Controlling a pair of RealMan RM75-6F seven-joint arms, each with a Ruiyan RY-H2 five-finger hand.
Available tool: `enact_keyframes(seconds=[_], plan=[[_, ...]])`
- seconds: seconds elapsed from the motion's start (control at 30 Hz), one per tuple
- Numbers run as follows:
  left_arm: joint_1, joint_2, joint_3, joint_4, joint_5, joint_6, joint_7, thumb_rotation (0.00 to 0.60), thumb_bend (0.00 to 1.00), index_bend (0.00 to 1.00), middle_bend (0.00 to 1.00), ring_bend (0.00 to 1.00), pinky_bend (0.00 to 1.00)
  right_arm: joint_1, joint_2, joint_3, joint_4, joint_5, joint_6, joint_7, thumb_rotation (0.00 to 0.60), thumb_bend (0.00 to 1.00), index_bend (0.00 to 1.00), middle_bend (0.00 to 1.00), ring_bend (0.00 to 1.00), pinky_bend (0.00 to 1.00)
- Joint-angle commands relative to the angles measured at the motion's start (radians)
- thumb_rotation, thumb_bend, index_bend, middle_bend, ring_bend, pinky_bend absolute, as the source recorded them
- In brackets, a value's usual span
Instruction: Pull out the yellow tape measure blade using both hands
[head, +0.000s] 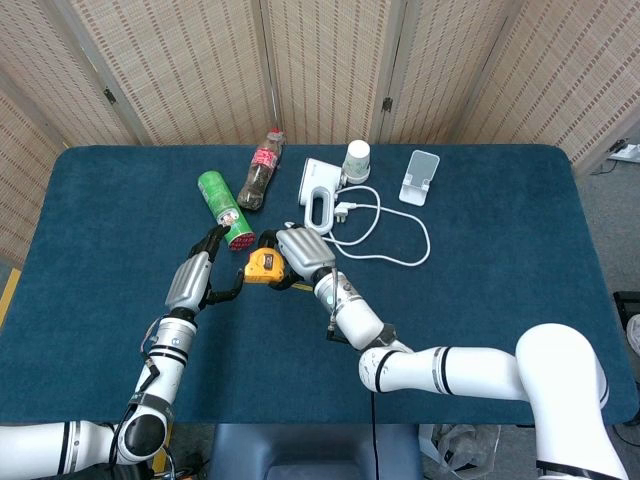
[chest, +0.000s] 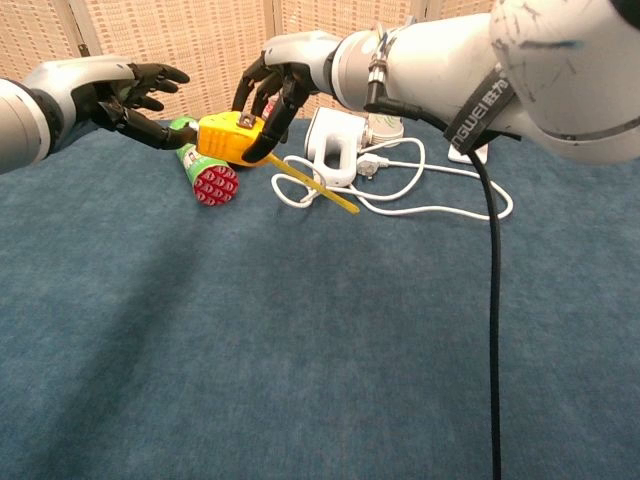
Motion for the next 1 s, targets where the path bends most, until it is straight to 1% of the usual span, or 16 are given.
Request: enact_keyframes(seconds=[0.03, 0.27, 0.33, 0.4, 0.57, 0.7, 1.0], plan=[[0.001, 0.003, 0.0, -0.001, -0.003, -0.002, 0.0, 0.6, 0.48, 0.0, 0.0, 0.0, 0.01, -0.002, 0.001, 0.0, -0.001, -0.002, 0.0, 0.001, 0.6, 0.23, 0.53, 0.5, 0.53, 0.18], [0.005, 0.012, -0.004, 0.007, -0.012, -0.01, -0.008, 0.6, 0.52, 0.01, 0.0, 0.0, 0.01, -0.009, 0.01, -0.003, -0.01, -0.011, -0.001, 0.006, 0.6, 0.23, 0.53, 0.5, 0.53, 0.18], [0.008, 0.014, -0.005, 0.01, -0.011, -0.012, -0.015, 0.6, 0.54, 0.06, 0.0, 0.0, 0.01, -0.011, 0.013, -0.004, -0.012, -0.012, 0.0, 0.006, 0.6, 0.23, 0.53, 0.5, 0.53, 0.18], [0.012, 0.018, -0.005, 0.01, -0.011, -0.018, -0.025, 0.6, 0.56, 0.16, 0.0, 0.0, 0.01, -0.013, 0.016, -0.005, -0.014, -0.011, 0.001, 0.006, 0.6, 0.23, 0.53, 0.5, 0.53, 0.18], [0.017, 0.023, -0.006, 0.009, -0.006, -0.024, -0.039, 0.6, 0.57, 0.29, 0.0, 0.0, 0.01, -0.016, 0.022, -0.007, -0.019, -0.011, 0.004, 0.005, 0.6, 0.23, 0.53, 0.5, 0.53, 0.18], [0.02, 0.023, -0.005, 0.011, -0.005, -0.022, -0.044, 0.6, 0.57, 0.35, 0.0, 0.0, 0.01, -0.019, 0.028, -0.008, -0.025, -0.01, 0.008, 0.003, 0.6, 0.23, 0.53, 0.5, 0.54, 0.18], [0.029, 0.016, -0.004, 0.018, 0.018, -0.023, -0.072, 0.6, 0.57, 0.45, 0.0, 0.0, 0.01, -0.023, 0.037, -0.012, -0.032, 0.001, 0.015, -0.003, 0.6, 0.23, 0.53, 0.5, 0.54, 0.18]])
